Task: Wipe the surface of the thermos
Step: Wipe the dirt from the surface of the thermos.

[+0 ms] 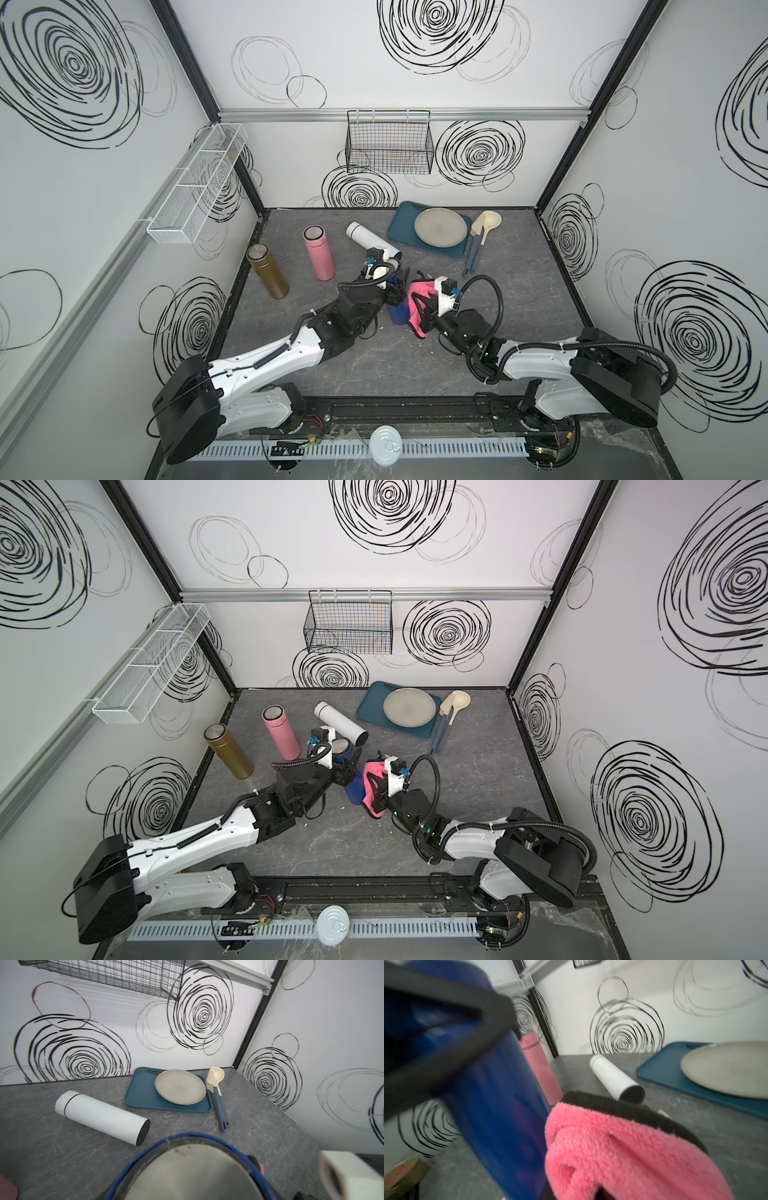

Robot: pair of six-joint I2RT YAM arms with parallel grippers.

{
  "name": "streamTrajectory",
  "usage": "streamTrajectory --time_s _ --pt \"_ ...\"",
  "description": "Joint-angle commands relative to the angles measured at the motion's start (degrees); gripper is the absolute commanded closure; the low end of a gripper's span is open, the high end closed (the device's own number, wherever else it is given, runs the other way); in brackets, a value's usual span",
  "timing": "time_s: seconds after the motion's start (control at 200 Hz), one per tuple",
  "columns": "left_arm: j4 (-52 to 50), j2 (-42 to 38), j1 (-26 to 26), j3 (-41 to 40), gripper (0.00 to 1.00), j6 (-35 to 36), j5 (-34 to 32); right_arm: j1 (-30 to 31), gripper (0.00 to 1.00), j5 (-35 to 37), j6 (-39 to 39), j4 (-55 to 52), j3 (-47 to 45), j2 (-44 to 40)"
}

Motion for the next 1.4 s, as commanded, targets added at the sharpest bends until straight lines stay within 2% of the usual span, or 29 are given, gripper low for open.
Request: streamTrajectory --time_s 0.0,0.14,0.235,0.31,0.39,0.51,0.62,0.741,0.871,0.996,1.206,1.396 --pt "19.3 -2.9 -0.2 -3.6 1.00 6.6 10.1 0.2 1.00 0.6 2.0 2.6 -0.3 -1.8" --pt "24.1 -4.8 -1.0 -6.3 1.00 10.9 13.7 0.0 1.00 -4.4 0.8 -0.8 2.2 -9.2" --pt "25.4 -5.6 -1.1 -7.6 1.00 12.6 16.7 0.0 1.00 -9.0 -0.7 -1.6 3.8 -11.0" --pt "29.5 -6.1 -1.6 -10.0 1.00 14.3 19.3 -0.5 1.00 -10.5 0.2 -0.4 3.9 -9.2" --pt "34.9 -6.8 -2.8 -12.8 1.00 15.8 18.2 -2.6 1.00 -12.7 4.4 2.9 2.6 -5.2" --pt "36.5 -6.9 -4.2 -14.3 1.00 17.4 16.8 -3.8 1.00 -13.7 8.1 9.5 -0.8 2.2" --pt "36.0 -5.4 -5.3 -15.3 1.00 18.1 17.9 -4.2 1.00 -12.1 7.5 9.4 -3.1 0.2" --pt "44.8 -1.1 -6.3 -18.1 1.00 20.6 19.8 -4.6 1.00 -9.7 4.5 -1.1 -2.2 -11.7" --pt "48.5 -0.6 -6.0 -20.1 1.00 20.7 17.2 -5.6 1.00 -7.9 1.7 -15.0 1.1 -23.5" --pt "47.7 0.5 -5.4 -20.3 1.00 24.1 18.5 -5.4 1.00 -12.9 -1.0 -22.6 3.8 -30.7" --pt "47.1 3.4 -5.2 -20.0 1.00 30.6 16.6 -1.0 1.00 -20.3 -4.8 -32.8 9.8 -30.6" --pt "46.4 4.7 -6.1 -20.4 1.00 35.1 14.9 3.5 1.00 -23.2 -8.6 -33.7 10.1 -28.3"
